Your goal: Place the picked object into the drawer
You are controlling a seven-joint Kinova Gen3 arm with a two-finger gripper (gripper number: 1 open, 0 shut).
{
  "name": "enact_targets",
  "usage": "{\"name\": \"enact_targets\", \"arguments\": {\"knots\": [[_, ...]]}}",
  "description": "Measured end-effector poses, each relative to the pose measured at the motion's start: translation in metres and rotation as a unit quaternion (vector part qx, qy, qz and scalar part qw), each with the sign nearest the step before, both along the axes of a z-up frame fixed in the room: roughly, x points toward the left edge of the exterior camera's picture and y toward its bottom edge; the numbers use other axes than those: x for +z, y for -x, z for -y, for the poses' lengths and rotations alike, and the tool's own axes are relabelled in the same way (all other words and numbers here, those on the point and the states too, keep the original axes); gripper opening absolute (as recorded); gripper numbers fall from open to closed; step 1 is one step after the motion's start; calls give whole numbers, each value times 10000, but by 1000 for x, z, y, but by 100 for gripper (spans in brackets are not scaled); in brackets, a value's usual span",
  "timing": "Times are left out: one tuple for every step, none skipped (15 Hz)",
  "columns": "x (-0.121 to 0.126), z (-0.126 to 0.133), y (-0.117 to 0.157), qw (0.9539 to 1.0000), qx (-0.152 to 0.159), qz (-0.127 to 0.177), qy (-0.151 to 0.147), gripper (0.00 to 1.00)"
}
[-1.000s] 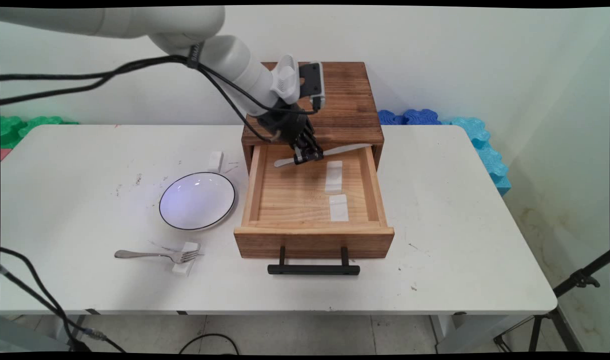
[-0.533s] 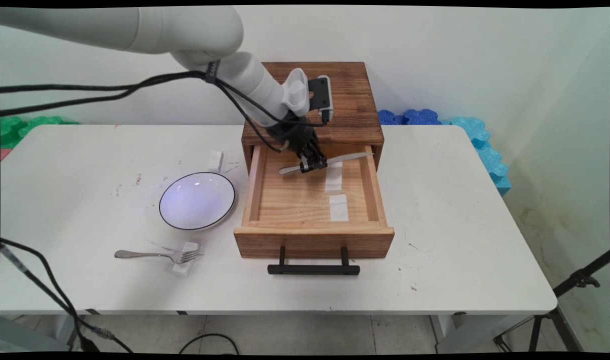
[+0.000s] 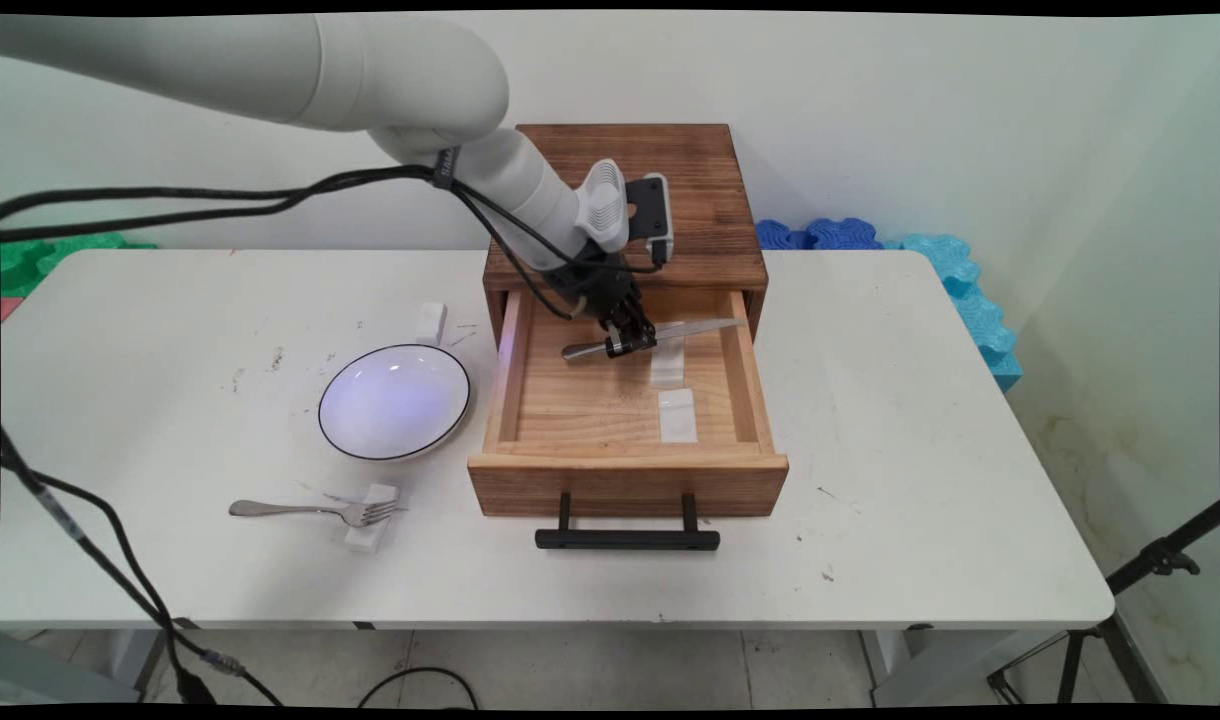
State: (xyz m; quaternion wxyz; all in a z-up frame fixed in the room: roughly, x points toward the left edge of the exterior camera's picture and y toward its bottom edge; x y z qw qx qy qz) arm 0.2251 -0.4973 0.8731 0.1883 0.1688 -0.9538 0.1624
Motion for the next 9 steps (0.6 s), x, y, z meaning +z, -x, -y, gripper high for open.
{"name": "enact_targets", "arguments": {"knots": [[-2,1,0,10000,0,6,-3,0],[-4,2,1,10000,-3,15,-8,0],[-7,3,2,10000,-6,24,-12,0],[-10,3,3,10000,-8,32,-16,0],[-12,4,3,10000,-12,39,-18,0],[-13,5,4,10000,-15,44,-19,0],[-15,5,4,10000,-20,52,-19,0],[-16,6,5,10000,-24,56,-20,0],[-18,6,5,10000,-28,63,-22,0]]}}
